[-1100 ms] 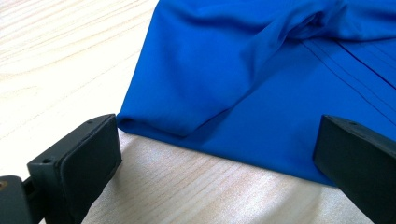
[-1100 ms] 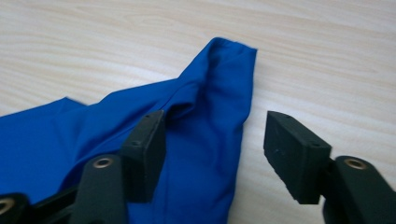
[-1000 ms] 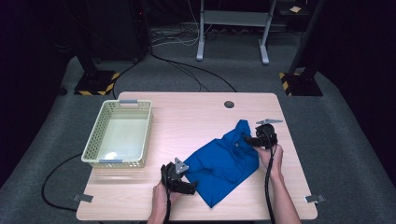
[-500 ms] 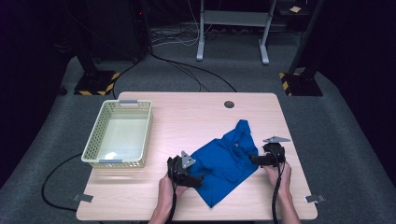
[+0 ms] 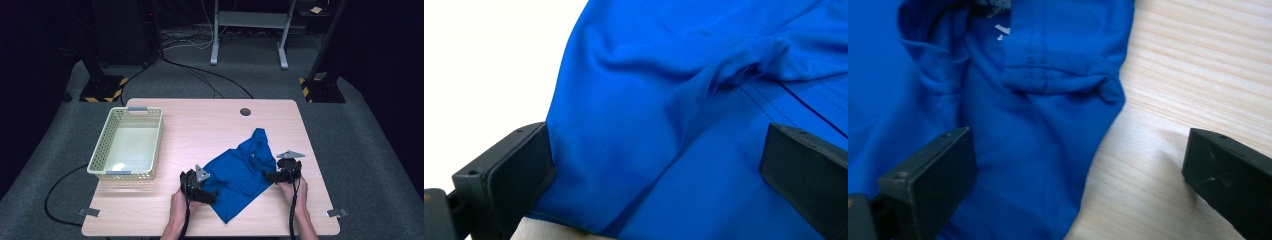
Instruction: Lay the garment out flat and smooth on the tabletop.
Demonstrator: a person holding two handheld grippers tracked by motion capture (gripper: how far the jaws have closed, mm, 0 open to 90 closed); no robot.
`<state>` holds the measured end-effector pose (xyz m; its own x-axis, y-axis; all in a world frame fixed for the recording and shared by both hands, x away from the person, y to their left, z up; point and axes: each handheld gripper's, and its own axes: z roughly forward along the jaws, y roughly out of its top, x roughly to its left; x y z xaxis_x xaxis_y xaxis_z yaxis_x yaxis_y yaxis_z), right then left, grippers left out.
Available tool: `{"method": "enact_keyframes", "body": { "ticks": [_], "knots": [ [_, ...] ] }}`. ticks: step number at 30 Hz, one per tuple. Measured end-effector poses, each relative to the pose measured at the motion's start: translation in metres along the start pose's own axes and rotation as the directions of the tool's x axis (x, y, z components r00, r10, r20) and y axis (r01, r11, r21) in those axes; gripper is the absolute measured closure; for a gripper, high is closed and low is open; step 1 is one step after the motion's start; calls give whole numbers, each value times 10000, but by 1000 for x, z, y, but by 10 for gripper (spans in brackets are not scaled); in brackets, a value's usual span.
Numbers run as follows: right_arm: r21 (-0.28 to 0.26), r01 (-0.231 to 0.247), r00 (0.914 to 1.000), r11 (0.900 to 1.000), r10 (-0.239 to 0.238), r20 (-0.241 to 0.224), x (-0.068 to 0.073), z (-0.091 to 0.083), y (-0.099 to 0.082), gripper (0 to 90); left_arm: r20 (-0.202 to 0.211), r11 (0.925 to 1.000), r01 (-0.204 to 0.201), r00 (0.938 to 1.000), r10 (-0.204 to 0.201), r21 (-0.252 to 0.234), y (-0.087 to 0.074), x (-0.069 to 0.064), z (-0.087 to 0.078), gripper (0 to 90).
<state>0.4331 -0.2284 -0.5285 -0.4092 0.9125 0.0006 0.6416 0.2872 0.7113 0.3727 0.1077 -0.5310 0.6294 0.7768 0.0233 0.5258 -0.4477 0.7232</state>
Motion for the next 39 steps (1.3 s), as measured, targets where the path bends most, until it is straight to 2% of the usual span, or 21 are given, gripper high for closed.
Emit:
{"method": "enact_keyframes", "body": {
  "ticks": [12,17,19,23,26,28,30,32,36,37,39],
  "knots": [
    [-109,309,9991,9995,-312,-287,10,1,-1,3,-224,9999,152,9996,-153,-27,-13,-1,-13,3],
    [-224,232,9982,9995,-244,-545,7,0,-1,8,-369,9996,171,9992,-180,-235,-15,-2,-19,17],
    [-413,-35,9973,9991,5,-728,4,-2,-2,11,-276,9987,60,9996,-74,-504,-10,-10,-26,15],
    [-527,-468,9944,9975,415,-976,-1,-3,-3,14,86,9958,-556,9984,564,-731,9,-31,-30,21],
    [-541,-482,9942,9974,427,-985,-2,-3,-3,22,709,9933,-1006,9920,1046,-568,27,-49,-18,30],
    [-497,-428,9948,9979,379,-948,-1,-2,-3,23,959,9908,-1247,9870,1292,-517,36,-59,-9,46],
    [-455,-298,9959,9985,258,-871,0,-2,-2,24,1315,9875,-1520,9789,1564,-428,46,-72,3,93],
    [-417,-246,9963,9988,211,-836,1,-2,-2,23,1610,9854,-1652,9723,1696,-406,54,-80,11,142],
    [-460,-304,9955,9985,261,-914,0,-2,-3,24,2200,9821,-1878,9586,1807,116,66,-94,31,258],
    [-456,-279,9955,9986,236,-915,0,-2,-3,24,2252,9796,-1997,9555,1903,199,67,-97,34,284],
    [-419,-225,9960,9989,188,-874,1,-2,-3,24,2038,9746,-2180,9576,2036,508,68,-101,40,374]
  ]
}}
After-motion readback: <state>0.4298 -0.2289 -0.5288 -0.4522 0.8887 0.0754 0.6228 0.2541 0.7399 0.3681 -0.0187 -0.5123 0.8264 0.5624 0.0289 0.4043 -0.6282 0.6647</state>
